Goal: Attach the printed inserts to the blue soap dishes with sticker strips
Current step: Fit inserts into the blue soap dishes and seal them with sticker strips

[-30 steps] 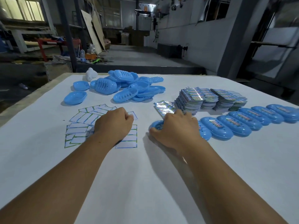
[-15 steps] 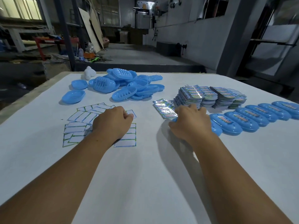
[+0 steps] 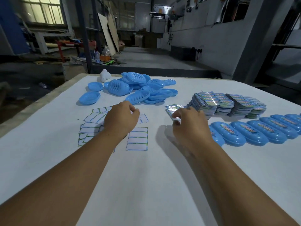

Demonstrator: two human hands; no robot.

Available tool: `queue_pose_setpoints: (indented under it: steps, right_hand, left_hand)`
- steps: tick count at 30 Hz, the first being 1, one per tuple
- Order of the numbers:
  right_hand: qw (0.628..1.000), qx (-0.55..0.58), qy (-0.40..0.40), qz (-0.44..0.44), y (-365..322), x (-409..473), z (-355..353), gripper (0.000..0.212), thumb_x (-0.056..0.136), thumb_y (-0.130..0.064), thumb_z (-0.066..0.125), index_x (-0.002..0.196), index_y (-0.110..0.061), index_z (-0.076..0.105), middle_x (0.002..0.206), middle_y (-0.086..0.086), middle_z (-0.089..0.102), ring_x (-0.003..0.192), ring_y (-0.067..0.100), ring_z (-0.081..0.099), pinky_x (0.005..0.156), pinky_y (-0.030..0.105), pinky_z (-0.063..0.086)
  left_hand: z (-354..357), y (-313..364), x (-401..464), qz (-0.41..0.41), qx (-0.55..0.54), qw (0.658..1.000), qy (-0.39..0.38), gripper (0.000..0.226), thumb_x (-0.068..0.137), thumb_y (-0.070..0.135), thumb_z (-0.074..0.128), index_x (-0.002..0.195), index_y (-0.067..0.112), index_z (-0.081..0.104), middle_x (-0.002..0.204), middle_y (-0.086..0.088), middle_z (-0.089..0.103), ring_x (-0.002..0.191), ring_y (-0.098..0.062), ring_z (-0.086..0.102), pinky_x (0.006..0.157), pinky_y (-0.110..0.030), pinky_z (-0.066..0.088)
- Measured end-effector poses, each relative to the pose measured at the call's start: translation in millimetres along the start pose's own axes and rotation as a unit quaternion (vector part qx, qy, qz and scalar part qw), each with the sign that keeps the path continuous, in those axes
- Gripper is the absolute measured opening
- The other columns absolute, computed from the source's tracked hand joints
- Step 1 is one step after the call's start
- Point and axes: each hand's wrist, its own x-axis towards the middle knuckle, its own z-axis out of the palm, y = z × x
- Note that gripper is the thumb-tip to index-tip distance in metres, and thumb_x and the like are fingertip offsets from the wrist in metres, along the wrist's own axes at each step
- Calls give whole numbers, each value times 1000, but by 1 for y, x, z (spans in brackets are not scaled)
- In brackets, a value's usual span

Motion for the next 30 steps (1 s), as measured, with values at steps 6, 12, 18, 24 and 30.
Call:
queue_pose_setpoints:
  steps: [6,12,18,24,30]
  right_hand:
    - [999,41,4,-32,-4,8,7,28,94,-22,54,116,-29,69,120,1,64,112,29,53,100,38,40]
    - [996,67,-4,-54,-8,10,13,29,90,-24,55,116,-28,69,118,-2,65,110,28,53,98,36,41]
    - [995,86,-16,-57,-8,10,14,29,92,-27,56,118,-28,68,118,-3,63,111,28,52,99,37,42]
    - [988,133,-25,-73,-8,10,15,37,93,-25,59,130,-28,60,119,-2,57,118,25,50,101,37,42]
    - [962,217,-7,-165,-9,4,15,74,85,-33,76,147,-45,38,152,-11,30,139,15,35,110,35,37]
  left_hand:
    - [5,9,33,41,67,997,1,34,95,31,56,128,22,54,126,-3,58,109,-26,59,84,-40,48]
    - [14,10,56,35,145,987,-53,31,97,30,54,128,26,58,129,-3,55,120,-28,47,93,-40,41]
    - [19,11,54,58,164,985,-12,16,99,24,51,110,19,61,108,-3,64,105,-25,52,85,-38,39]
    - [0,10,33,101,109,988,44,7,103,18,48,109,18,45,93,-5,66,74,-24,54,69,-38,38]
    - [-24,12,1,74,-113,990,27,19,106,32,40,99,21,54,86,2,63,77,-17,60,64,-36,47]
